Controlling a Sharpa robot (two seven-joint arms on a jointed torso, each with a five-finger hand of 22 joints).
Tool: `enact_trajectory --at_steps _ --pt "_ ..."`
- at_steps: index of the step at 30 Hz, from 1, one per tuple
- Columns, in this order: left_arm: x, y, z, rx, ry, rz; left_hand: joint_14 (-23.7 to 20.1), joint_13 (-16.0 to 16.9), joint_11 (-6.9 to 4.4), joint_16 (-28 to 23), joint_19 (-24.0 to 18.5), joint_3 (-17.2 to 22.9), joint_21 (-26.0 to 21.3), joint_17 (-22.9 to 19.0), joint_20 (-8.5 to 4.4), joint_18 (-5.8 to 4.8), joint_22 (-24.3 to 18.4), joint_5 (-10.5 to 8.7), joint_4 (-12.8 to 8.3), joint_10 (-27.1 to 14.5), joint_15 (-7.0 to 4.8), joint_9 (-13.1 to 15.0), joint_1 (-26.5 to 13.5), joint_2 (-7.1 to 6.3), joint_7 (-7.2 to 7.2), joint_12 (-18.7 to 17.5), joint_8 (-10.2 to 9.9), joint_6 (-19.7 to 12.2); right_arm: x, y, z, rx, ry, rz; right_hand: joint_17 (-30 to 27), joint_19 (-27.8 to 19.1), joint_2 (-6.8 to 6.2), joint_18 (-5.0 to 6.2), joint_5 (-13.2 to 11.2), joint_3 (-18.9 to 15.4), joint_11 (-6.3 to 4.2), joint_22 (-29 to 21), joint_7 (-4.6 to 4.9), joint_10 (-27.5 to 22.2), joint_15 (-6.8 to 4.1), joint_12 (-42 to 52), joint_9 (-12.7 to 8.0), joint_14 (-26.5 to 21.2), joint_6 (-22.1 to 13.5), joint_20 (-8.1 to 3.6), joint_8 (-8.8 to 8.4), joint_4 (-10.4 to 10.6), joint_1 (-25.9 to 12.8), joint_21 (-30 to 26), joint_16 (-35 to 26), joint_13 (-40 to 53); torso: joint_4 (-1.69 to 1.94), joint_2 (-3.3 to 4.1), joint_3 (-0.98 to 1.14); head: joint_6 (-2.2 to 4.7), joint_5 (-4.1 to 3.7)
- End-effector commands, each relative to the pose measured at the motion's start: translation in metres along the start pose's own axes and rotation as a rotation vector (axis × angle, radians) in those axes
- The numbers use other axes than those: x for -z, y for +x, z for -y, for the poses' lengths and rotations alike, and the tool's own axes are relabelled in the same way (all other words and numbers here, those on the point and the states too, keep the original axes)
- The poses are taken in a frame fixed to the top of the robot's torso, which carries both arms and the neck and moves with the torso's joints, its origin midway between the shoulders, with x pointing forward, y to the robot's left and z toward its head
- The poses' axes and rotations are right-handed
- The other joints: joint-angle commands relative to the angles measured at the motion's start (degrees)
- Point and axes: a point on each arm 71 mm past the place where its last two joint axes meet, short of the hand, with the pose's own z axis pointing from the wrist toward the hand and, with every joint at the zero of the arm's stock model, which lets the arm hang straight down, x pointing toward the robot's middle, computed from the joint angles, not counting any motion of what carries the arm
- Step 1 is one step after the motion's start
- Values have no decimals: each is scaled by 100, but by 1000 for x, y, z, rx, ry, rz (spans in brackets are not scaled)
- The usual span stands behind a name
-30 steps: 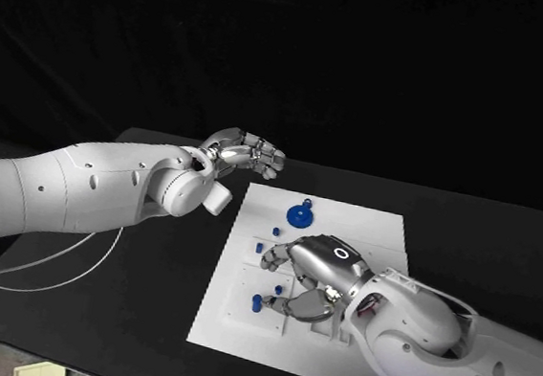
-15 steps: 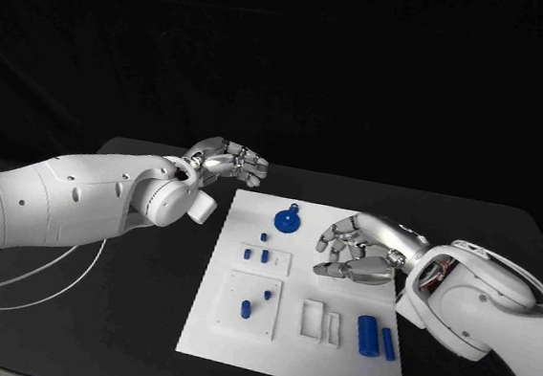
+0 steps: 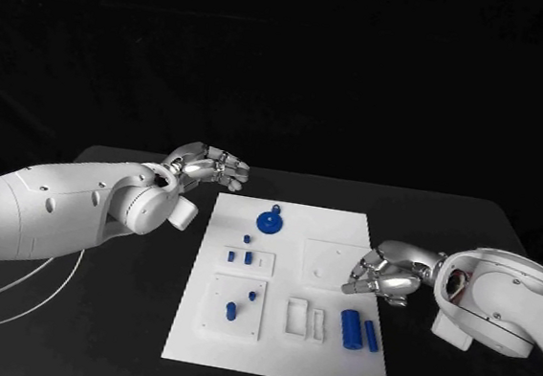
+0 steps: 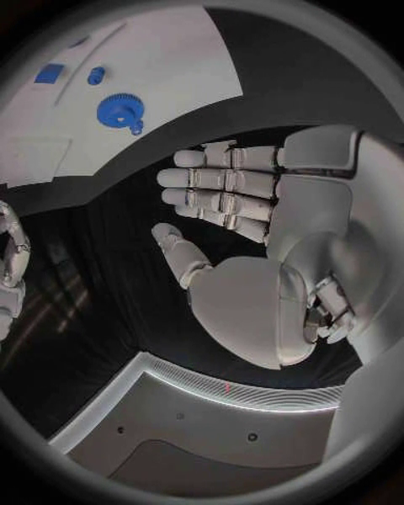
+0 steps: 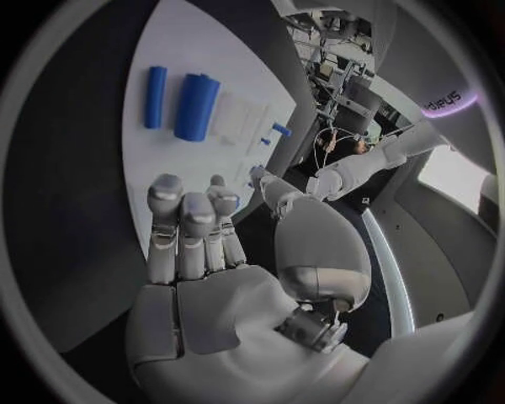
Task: Assemble the parts on the task board
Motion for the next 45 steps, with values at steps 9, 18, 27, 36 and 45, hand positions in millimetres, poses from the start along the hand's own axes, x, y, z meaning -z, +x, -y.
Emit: enact_trajectory --at_steps 9,18,27,36,45 --pt "1 3 -4 16 -2 -16 43 -9 -16 -43 4 -4 -31 13 22 -19 12 18 40 -40 17 -8 -62 -8 -10 7 36 -40 12 17 24 -21 227 -131 142 12 152 384 54 -8 -98 125 -28 -63 -100 83 250 -18 249 -128 121 88 -267 121 43 119 -25 -39 0 -81 -131" --pt "1 3 -5 17 -5 -16 44 -8 -16 -47 5 -5 -32 18 22 -19 14 18 43 -39 17 -9 -64 -7 -10 8 37 -39 17 22 28 -28 294 -147 222 9 130 384 2 112 -121 123 -53 -3 -122 67 346 -3 299 -144 103 182 -447 189 43 121 -26 -37 -2 -109 -179" --pt "1 3 -5 17 -6 -16 45 -8 -17 -51 6 -6 -34 24 22 -19 16 18 46 -38 17 -9 -67 -5 -11 8 39 -37 16 28 24 -24 288 -168 283 -3 25 384 -195 165 -124 118 -56 12 -124 46 396 8 315 -152 48 283 -656 239 33 130 -24 -32 -7 -147 -192" --pt "1 4 -5 19 -5 -21 47 -8 -17 -55 6 -7 -36 30 22 -19 18 19 47 -37 17 -9 -68 -5 -11 9 40 -36 11 31 17 9 280 -149 323 -17 -72 384 -315 243 -104 112 -32 -3 -107 49 390 15 241 -171 -63 325 -722 263 10 165 -18 -36 -17 -179 -203" --pt "1 5 -5 19 -5 -23 47 -8 -17 -59 6 -7 -39 35 22 -19 20 19 49 -38 17 -10 -70 -5 -11 9 40 -37 3 37 10 42 268 -144 353 -28 -177 384 -357 315 -61 106 13 -25 -67 46 339 23 155 -180 -188 289 -698 276 -16 192 -18 -31 -11 -201 -197"
